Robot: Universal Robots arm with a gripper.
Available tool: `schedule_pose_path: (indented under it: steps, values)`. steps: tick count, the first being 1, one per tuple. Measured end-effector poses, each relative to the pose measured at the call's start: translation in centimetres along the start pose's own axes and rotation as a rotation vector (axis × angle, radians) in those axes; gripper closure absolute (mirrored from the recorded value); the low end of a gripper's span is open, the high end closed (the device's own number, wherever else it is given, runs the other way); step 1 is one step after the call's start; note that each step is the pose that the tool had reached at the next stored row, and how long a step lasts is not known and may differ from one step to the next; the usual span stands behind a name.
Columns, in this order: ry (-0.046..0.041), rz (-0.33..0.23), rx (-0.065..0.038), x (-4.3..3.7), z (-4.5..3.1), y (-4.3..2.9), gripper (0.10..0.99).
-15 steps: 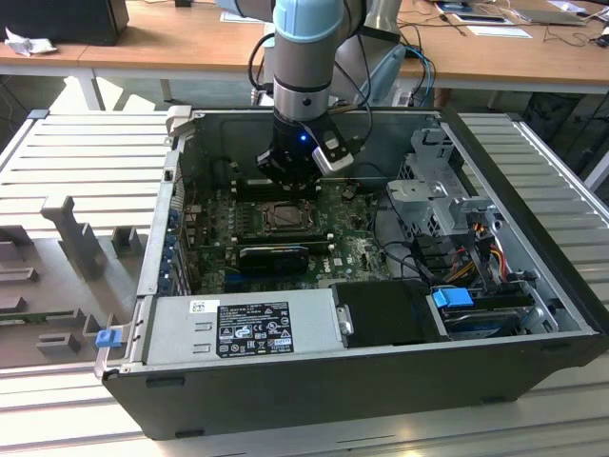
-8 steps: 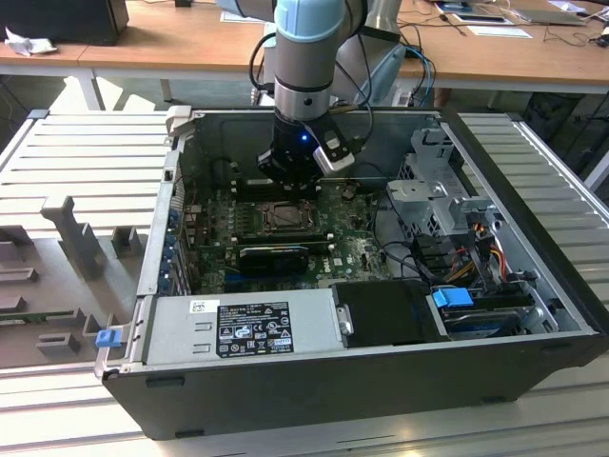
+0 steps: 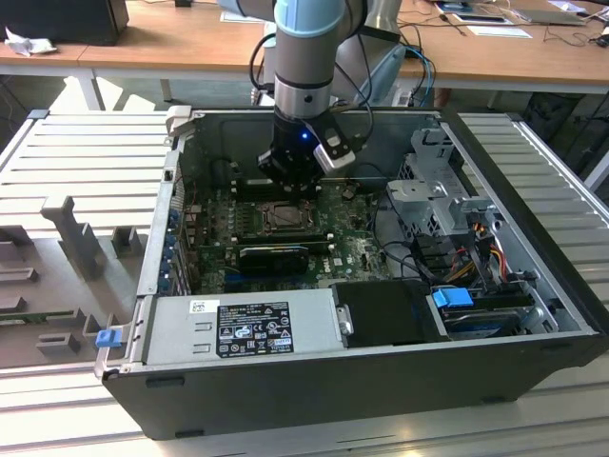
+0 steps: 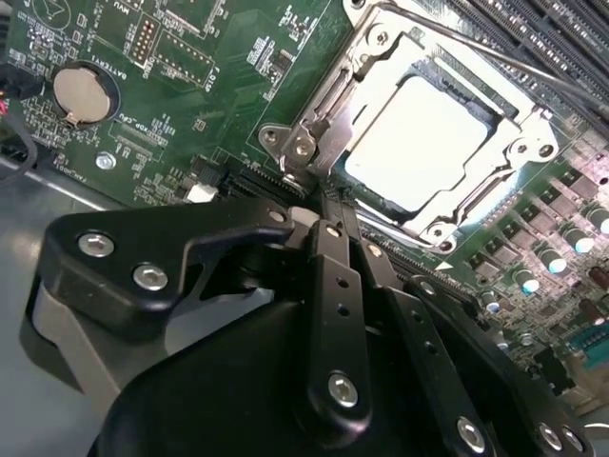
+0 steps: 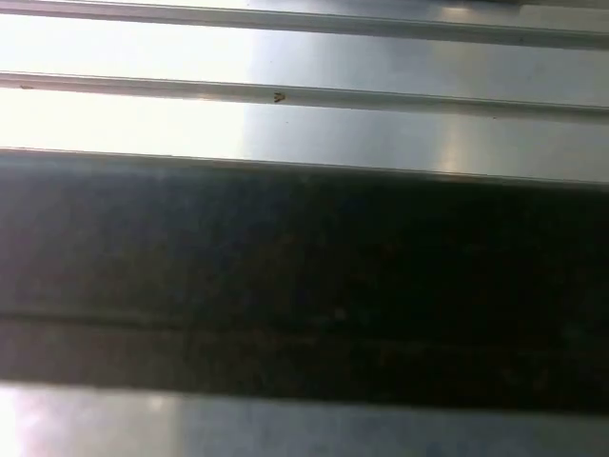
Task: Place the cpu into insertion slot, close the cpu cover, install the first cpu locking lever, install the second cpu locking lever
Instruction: 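Install the first cpu locking lever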
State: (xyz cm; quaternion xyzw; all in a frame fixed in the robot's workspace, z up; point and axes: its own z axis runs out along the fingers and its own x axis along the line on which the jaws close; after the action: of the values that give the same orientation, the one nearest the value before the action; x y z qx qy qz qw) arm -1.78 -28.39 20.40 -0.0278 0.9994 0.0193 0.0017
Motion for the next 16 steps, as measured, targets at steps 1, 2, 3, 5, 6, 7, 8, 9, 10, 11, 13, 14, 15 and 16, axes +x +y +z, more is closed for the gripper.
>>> schedule_pose_path:
  steps: [1, 2, 3, 5, 6, 7, 8, 9, 10, 11, 13, 14, 15, 16]
  values:
    - [0.0001, 0.000, 0.001, 0.00, 0.06, 0.00, 0.980]
    - [-0.0003, 0.000, 0.001, -0.01, 0.12, 0.01, 0.980]
    - [-0.0003, 0.000, 0.001, -0.01, 0.12, 0.01, 0.980]
    - [-0.0002, 0.000, 0.002, -0.01, 0.11, 0.01, 0.980]
    - [-0.0001, 0.000, 0.002, -0.02, 0.12, 0.00, 0.980]
    - [-0.0001, 0.000, 0.002, -0.04, 0.14, 0.00, 0.980]
    - [-0.0002, 0.000, 0.001, -0.07, 0.15, 0.00, 0.980]
    - [-0.0002, 0.000, -0.001, -0.08, 0.17, 0.00, 0.980]
    - [-0.0005, 0.000, -0.005, -0.11, 0.20, 0.00, 0.980]
    - [-0.0008, 0.000, -0.009, -0.13, 0.23, 0.00, 0.980]
    - [-0.0014, 0.000, -0.018, -0.14, 0.26, 0.00, 0.980]
    - [-0.0016, 0.000, -0.024, -0.15, 0.27, 0.00, 0.980]
    - [-0.0017, 0.000, -0.025, -0.15, 0.26, 0.01, 0.980]
    - [-0.0017, 0.000, -0.025, -0.15, 0.15, 0.01, 0.980]
